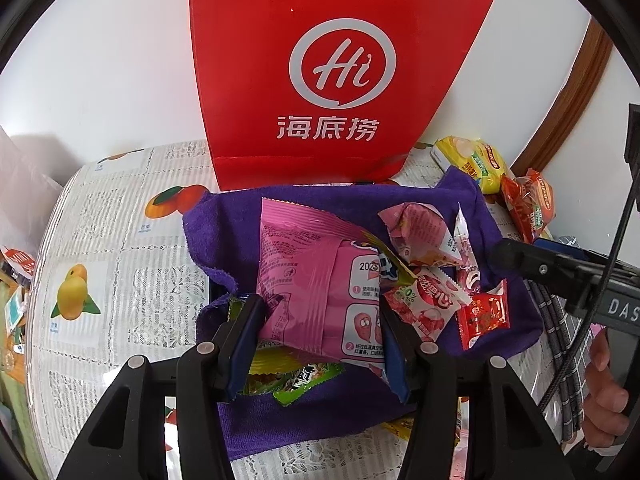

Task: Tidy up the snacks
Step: 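Lower the large pink packet and open the left tool over the towel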

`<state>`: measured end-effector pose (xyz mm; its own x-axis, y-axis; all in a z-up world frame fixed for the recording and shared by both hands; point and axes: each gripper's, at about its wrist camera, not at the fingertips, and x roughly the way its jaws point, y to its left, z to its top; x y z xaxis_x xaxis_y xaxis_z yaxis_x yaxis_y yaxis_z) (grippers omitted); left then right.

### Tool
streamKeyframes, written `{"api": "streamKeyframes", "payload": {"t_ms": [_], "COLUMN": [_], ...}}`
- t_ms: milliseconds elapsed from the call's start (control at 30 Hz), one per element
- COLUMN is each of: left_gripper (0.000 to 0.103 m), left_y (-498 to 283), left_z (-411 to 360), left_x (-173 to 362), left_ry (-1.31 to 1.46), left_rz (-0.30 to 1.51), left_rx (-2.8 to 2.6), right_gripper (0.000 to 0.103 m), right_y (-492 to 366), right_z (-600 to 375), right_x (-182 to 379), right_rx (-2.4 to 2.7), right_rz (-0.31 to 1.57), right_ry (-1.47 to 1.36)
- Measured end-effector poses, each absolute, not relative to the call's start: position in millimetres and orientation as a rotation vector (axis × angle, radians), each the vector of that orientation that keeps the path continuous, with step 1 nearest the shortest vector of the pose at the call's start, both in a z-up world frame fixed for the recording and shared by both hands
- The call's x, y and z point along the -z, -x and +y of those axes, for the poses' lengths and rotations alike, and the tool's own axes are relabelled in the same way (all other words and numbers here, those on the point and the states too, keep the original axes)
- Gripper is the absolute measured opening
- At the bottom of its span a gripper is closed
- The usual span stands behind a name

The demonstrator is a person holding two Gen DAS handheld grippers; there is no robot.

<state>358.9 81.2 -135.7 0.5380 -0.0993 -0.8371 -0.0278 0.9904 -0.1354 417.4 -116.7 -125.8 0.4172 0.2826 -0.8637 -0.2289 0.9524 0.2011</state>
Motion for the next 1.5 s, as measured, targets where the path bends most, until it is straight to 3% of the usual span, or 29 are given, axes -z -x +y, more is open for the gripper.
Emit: {"api": "streamKeyframes", "payload": {"t_ms": [1167,1500], "left_gripper": [0.054,0.063], "left_y": [-361,-360], "left_z": [69,76], "left_x": [144,136], "left_ry": [0.084,0.131], "left_rz": [1.026,1.002], "left_rx": [0.038,0.059], "right_gripper": [0.084,0.084], "right_y": [-415,-416], "right_z": [-111,-112], "right_x": [122,123], "right_rx": [-0.362,-0.371], "right_rz": [1.107,1.115], "right_ry": [-0.092,-0.113]}}
